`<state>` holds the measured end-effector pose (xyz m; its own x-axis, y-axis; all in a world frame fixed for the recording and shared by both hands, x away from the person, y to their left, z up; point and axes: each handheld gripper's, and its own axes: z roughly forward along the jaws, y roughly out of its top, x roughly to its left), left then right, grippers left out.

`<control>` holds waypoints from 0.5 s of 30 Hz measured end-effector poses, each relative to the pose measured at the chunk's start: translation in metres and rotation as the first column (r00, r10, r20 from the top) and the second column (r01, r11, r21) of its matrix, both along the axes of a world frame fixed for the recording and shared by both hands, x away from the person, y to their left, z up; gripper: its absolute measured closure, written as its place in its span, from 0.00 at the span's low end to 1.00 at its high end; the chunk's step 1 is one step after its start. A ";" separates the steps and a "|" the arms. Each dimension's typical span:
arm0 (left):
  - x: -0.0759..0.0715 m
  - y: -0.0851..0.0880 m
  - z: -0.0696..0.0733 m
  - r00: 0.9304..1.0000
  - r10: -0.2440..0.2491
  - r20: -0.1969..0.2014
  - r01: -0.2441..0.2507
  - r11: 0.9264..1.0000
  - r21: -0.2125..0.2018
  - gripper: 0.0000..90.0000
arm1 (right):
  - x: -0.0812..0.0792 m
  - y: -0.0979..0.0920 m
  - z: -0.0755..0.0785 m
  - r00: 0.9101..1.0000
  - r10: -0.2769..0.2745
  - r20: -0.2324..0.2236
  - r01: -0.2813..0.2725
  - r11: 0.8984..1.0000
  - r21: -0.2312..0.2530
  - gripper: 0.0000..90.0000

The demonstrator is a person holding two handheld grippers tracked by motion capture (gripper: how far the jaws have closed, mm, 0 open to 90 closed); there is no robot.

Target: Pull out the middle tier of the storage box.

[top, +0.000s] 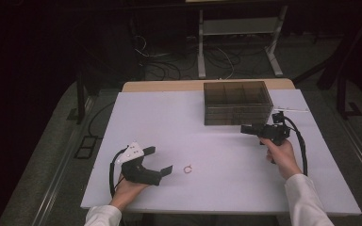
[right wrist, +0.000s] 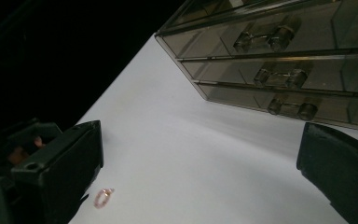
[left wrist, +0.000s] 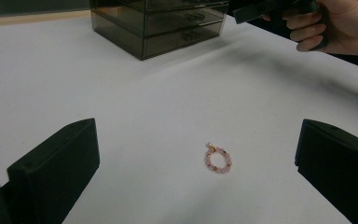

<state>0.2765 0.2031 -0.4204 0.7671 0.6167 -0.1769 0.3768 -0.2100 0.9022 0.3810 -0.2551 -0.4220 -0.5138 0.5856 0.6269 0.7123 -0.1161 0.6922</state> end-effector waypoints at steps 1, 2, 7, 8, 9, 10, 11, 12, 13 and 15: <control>0.000 0.000 0.000 1.000 0.000 0.000 0.000 1.000 0.000 0.00 | 0.001 0.000 -0.001 1.000 0.000 -0.001 0.000 1.000 0.009 0.00; 0.000 0.000 0.000 1.000 0.000 0.000 0.000 1.000 0.001 0.00 | 0.002 0.000 -0.002 1.000 -0.001 -0.002 0.001 1.000 0.016 0.00; 0.000 0.000 0.000 1.000 -0.002 0.002 0.002 1.000 0.001 0.00 | 0.006 0.002 -0.007 0.999 -0.014 -0.051 0.018 0.997 0.076 0.00; 0.000 0.000 0.000 1.000 -0.001 0.001 0.001 1.000 0.000 0.00 | 0.006 0.002 -0.007 0.999 -0.014 -0.051 0.018 0.997 0.076 0.00; 0.000 0.000 0.000 1.000 -0.002 0.002 0.002 1.000 0.000 0.00 | 0.007 0.003 -0.009 0.998 -0.013 -0.057 0.018 0.996 0.088 0.00; 0.000 0.000 0.000 1.000 -0.002 0.002 0.002 1.000 0.000 0.00 | 0.007 0.003 -0.009 0.998 -0.013 -0.057 0.018 0.996 0.088 0.00; 0.000 0.000 0.000 1.000 -0.002 0.002 0.002 1.000 0.001 0.00 | 0.007 0.004 -0.009 0.998 -0.016 -0.059 0.021 0.996 0.086 0.00; 0.000 0.000 0.000 1.000 -0.002 0.002 0.002 1.000 0.000 0.00 | 0.008 0.004 -0.010 0.998 -0.020 -0.060 0.026 0.995 0.092 0.00; 0.000 0.000 0.000 1.000 -0.002 0.002 0.002 1.000 0.001 0.00 | 0.009 0.005 -0.011 0.997 -0.029 -0.067 0.036 0.994 0.104 0.00; 0.000 0.000 0.000 1.000 -0.002 0.002 0.002 1.000 0.001 0.00 | 0.009 0.005 -0.012 0.997 -0.034 -0.072 0.042 0.993 0.110 0.00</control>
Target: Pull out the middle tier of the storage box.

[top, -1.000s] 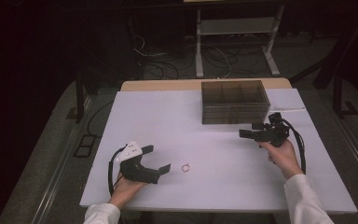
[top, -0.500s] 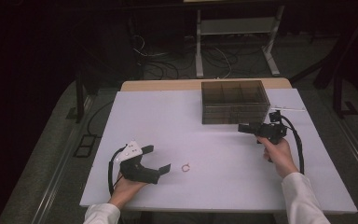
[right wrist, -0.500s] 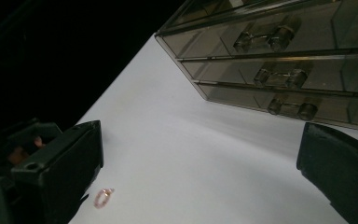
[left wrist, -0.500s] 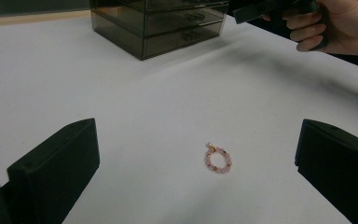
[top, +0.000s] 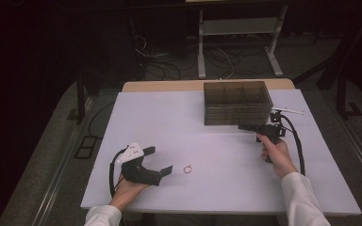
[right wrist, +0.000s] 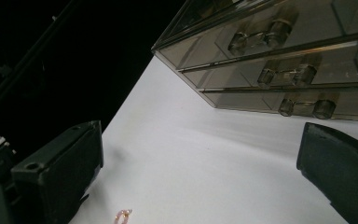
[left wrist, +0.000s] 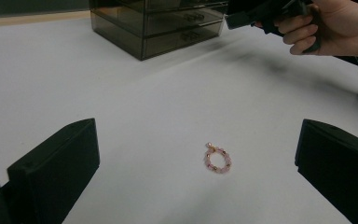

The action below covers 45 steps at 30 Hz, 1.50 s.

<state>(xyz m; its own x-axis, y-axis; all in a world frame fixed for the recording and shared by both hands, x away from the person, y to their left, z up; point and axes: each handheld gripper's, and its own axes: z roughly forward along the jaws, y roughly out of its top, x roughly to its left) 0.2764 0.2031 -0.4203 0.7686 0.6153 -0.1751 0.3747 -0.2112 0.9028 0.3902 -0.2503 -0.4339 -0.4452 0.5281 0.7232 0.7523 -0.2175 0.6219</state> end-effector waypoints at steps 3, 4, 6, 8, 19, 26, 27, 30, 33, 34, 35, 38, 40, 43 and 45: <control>0.000 0.000 0.000 1.000 0.000 0.000 0.000 1.000 0.000 0.00 | 0.002 0.000 -0.003 1.000 -0.024 -0.018 0.025 0.999 0.031 0.00; 0.000 0.000 0.000 1.000 0.000 0.000 0.000 1.000 0.000 0.00 | 0.002 0.000 -0.003 1.000 -0.024 -0.018 0.025 0.999 0.031 0.00; 0.000 0.000 0.000 1.000 0.000 0.001 0.000 1.000 0.000 0.00 | 0.004 0.000 -0.004 0.998 -0.041 -0.050 0.045 0.997 0.066 0.00; 0.000 0.000 0.000 1.000 0.000 0.000 0.000 1.000 0.000 0.00 | 0.004 0.000 -0.004 0.997 -0.049 -0.057 0.053 0.996 0.071 0.00; 0.000 0.000 0.000 1.000 0.001 0.002 -0.001 1.000 -0.002 0.00 | 0.008 0.002 -0.009 0.982 -0.121 -0.142 0.141 0.980 0.141 0.00; 0.000 0.000 0.000 1.000 0.000 0.002 0.000 1.000 -0.002 0.00 | 0.010 0.002 -0.012 0.966 -0.174 -0.189 0.211 0.958 0.197 0.00; 0.000 0.000 0.000 1.000 0.000 0.002 0.000 1.000 -0.002 0.00 | 0.010 0.002 -0.012 0.966 -0.174 -0.189 0.211 0.958 0.197 0.00; 0.000 0.000 0.000 1.000 0.000 0.002 0.000 1.000 -0.002 0.00 | 0.010 0.004 -0.012 0.960 -0.189 -0.206 0.231 0.951 0.207 0.00; 0.000 0.000 0.000 1.000 -0.001 0.002 0.001 1.000 -0.001 0.00 | 0.011 0.005 -0.014 0.954 -0.205 -0.218 0.250 0.946 0.205 0.00; 0.000 0.000 0.000 1.000 -0.001 0.002 0.001 1.000 -0.001 0.00 | 0.011 0.005 -0.014 0.954 -0.205 -0.218 0.250 0.946 0.205 0.00; 0.000 0.000 0.000 1.000 -0.001 0.002 0.001 1.000 -0.001 0.00 | 0.012 0.006 -0.014 0.953 -0.206 -0.224 0.253 0.946 0.203 0.00; 0.000 0.000 0.000 1.000 -0.002 0.002 0.002 1.000 0.000 0.00 | 0.012 0.006 -0.015 0.947 -0.225 -0.229 0.270 0.945 0.184 0.08; 0.000 0.000 0.000 1.000 -0.002 0.002 0.002 1.000 -0.001 0.00 | 0.012 0.007 -0.015 0.944 -0.234 -0.234 0.278 0.944 0.178 0.08; 0.000 0.000 0.000 1.000 -0.003 0.002 0.003 1.000 0.000 0.00 | 0.013 0.007 -0.017 0.941 -0.252 -0.228 0.292 0.942 0.164 0.08; 0.000 0.000 0.000 1.000 -0.003 0.002 0.003 1.000 0.000 0.00 | 0.013 0.006 -0.018 0.937 -0.255 -0.238 0.295 0.943 0.153 0.22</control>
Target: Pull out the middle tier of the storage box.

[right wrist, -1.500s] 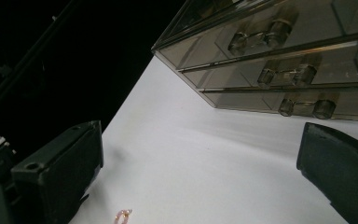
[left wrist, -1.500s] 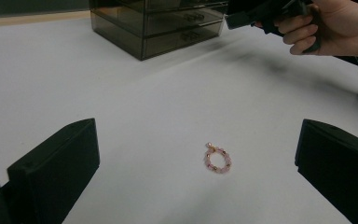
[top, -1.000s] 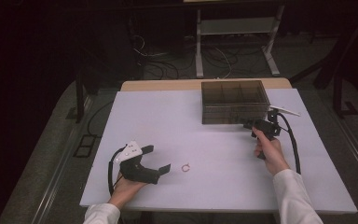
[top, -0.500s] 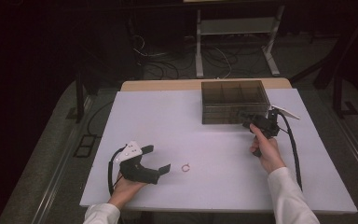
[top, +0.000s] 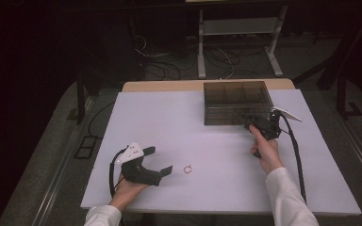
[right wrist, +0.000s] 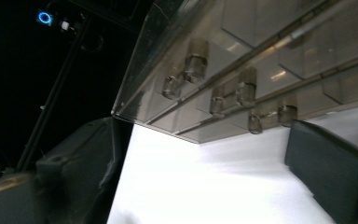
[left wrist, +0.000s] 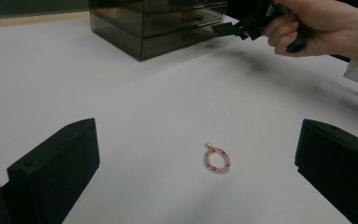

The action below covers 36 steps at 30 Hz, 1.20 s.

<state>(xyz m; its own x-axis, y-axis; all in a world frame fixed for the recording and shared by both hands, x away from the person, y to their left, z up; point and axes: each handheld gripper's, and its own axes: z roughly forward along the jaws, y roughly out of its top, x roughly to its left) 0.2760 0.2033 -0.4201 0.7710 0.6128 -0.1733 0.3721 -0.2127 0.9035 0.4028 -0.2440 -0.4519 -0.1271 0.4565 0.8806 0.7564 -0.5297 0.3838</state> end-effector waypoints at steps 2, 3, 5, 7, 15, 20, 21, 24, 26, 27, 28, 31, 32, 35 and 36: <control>0.000 0.000 0.000 1.000 0.000 0.000 0.000 1.000 0.000 0.00 | 0.000 0.000 -0.001 1.000 -0.008 -0.009 0.008 1.000 -0.009 0.22; 0.000 0.000 0.000 1.000 0.000 0.000 0.000 1.000 -0.001 0.00 | 0.001 0.000 -0.002 1.000 -0.009 -0.018 0.009 1.000 -0.016 0.22; 0.000 0.000 0.000 1.000 0.000 0.000 0.000 1.000 -0.001 0.00 | 0.000 0.000 -0.001 0.999 -0.013 -0.036 0.013 1.000 -0.017 0.28; 0.000 0.000 0.000 1.000 0.000 0.000 0.000 1.000 -0.001 0.00 | 0.000 -0.001 -0.002 0.999 -0.024 -0.047 0.023 1.000 -0.019 0.28; 0.000 0.000 0.000 1.000 -0.001 0.000 0.001 1.000 -0.001 0.00 | 0.002 -0.003 -0.003 0.997 -0.054 -0.061 0.053 0.999 -0.008 0.42; 0.000 0.000 0.000 1.000 0.000 0.000 0.000 1.000 -0.001 0.00 | 0.002 -0.003 -0.003 0.994 -0.068 -0.081 0.068 0.998 -0.003 0.51; 0.000 0.000 0.000 1.000 -0.001 0.000 0.001 1.000 -0.001 0.00 | 0.002 -0.003 -0.004 0.994 -0.077 -0.082 0.077 0.997 -0.004 0.54; 0.000 0.000 0.000 1.000 -0.001 0.000 0.001 1.000 -0.001 0.00 | 0.003 -0.003 -0.005 0.992 -0.085 -0.092 0.085 0.996 -0.001 0.57; 0.000 0.000 0.000 1.000 -0.001 0.000 0.001 1.000 -0.001 0.00 | 0.003 -0.003 -0.006 0.992 -0.090 -0.093 0.090 0.996 0.001 0.59; 0.000 0.000 0.000 1.000 -0.001 0.000 0.001 1.000 -0.001 0.00 | 0.004 -0.002 -0.006 0.990 -0.096 -0.103 0.097 0.995 0.004 0.61; 0.000 0.000 0.000 1.000 -0.001 0.000 0.001 1.000 -0.001 0.00 | 0.004 -0.002 -0.008 0.989 -0.102 -0.102 0.104 0.995 0.010 0.63; 0.000 0.000 0.000 1.000 -0.001 0.000 0.001 1.000 -0.002 0.00 | 0.005 -0.001 -0.009 0.988 -0.111 -0.107 0.113 0.994 0.013 0.65; 0.000 0.000 0.000 1.000 -0.001 0.000 0.001 1.000 -0.002 0.00 | 0.006 -0.001 -0.010 0.988 -0.113 -0.107 0.115 0.993 0.017 0.67; 0.000 0.000 0.000 1.000 -0.001 0.000 0.001 1.000 -0.002 0.00 | 0.007 -0.002 -0.011 0.987 -0.118 -0.112 0.121 0.992 0.020 0.70; 0.000 0.000 0.000 1.000 -0.002 0.000 0.002 1.000 -0.002 0.00 | 0.007 -0.003 -0.012 0.986 -0.119 -0.113 0.122 0.992 0.025 0.71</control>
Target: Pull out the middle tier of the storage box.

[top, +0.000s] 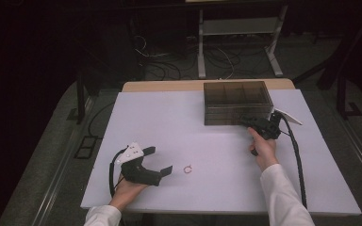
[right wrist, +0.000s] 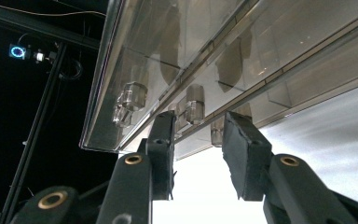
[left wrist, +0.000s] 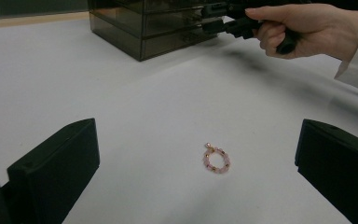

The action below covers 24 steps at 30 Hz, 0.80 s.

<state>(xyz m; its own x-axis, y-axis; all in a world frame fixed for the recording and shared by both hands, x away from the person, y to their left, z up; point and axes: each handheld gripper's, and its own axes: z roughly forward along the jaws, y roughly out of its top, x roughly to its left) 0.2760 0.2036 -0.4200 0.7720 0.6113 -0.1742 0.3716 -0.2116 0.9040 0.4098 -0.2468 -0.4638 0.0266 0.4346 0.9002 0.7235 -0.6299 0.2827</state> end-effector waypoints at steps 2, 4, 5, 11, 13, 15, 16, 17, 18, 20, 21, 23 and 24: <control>0.000 0.000 0.000 1.000 0.001 -0.001 -0.001 1.000 -0.002 0.00 | 0.000 -0.001 0.000 1.000 -0.001 -0.013 0.001 1.000 0.008 0.73; 0.000 0.000 0.000 1.000 0.001 -0.001 -0.001 1.000 -0.002 0.00 | 0.000 -0.001 0.000 1.000 -0.003 -0.013 0.003 1.000 0.009 0.73; 0.000 0.000 0.000 1.000 0.000 0.000 0.000 1.000 -0.002 0.00 | 0.000 -0.001 0.000 1.000 -0.006 -0.014 0.006 1.000 0.014 0.75; 0.000 0.000 0.000 1.000 0.000 -0.001 0.000 1.000 -0.001 0.00 | 0.001 0.000 -0.002 1.000 -0.010 -0.013 0.010 1.000 0.027 0.79; 0.000 0.000 0.000 1.000 -0.001 0.000 0.001 1.000 0.001 0.00 | 0.002 0.001 -0.003 1.000 -0.011 -0.015 0.011 0.999 0.032 0.80; 0.000 0.000 0.000 1.000 0.000 -0.001 0.000 1.000 -0.001 0.00 | 0.002 0.002 -0.004 1.000 -0.012 -0.014 0.012 0.999 0.034 0.80; 0.000 0.000 0.000 1.000 0.000 -0.001 0.000 1.000 -0.001 0.00 | 0.002 0.002 -0.004 1.000 -0.014 -0.011 0.015 0.999 0.036 0.82; 0.000 0.000 0.000 1.000 -0.001 0.000 0.001 1.000 0.000 0.00 | 0.002 0.003 -0.003 1.000 -0.020 -0.013 0.020 0.999 0.039 0.83; 0.000 0.000 0.000 1.000 -0.001 0.000 0.001 1.000 0.000 0.00 | 0.002 0.003 -0.003 1.000 -0.020 -0.013 0.020 0.999 0.039 0.83; 0.000 0.000 0.000 1.000 -0.002 0.000 0.002 1.000 0.002 0.00 | 0.002 0.003 -0.003 1.000 -0.027 -0.010 0.027 0.999 0.035 0.84; 0.000 0.000 0.000 1.000 -0.002 0.000 0.002 1.000 0.002 0.00 | 0.002 0.004 -0.001 0.999 -0.036 -0.015 0.037 0.998 0.043 0.86; 0.000 0.000 0.000 1.000 0.000 -0.001 0.000 1.000 -0.001 0.00 | 0.002 0.004 -0.001 0.999 -0.040 -0.013 0.040 0.998 0.046 0.88; 0.000 0.000 0.000 1.000 0.000 -0.001 0.000 1.000 -0.001 0.00 | 0.002 0.004 -0.001 0.999 -0.040 -0.013 0.040 0.998 0.046 0.88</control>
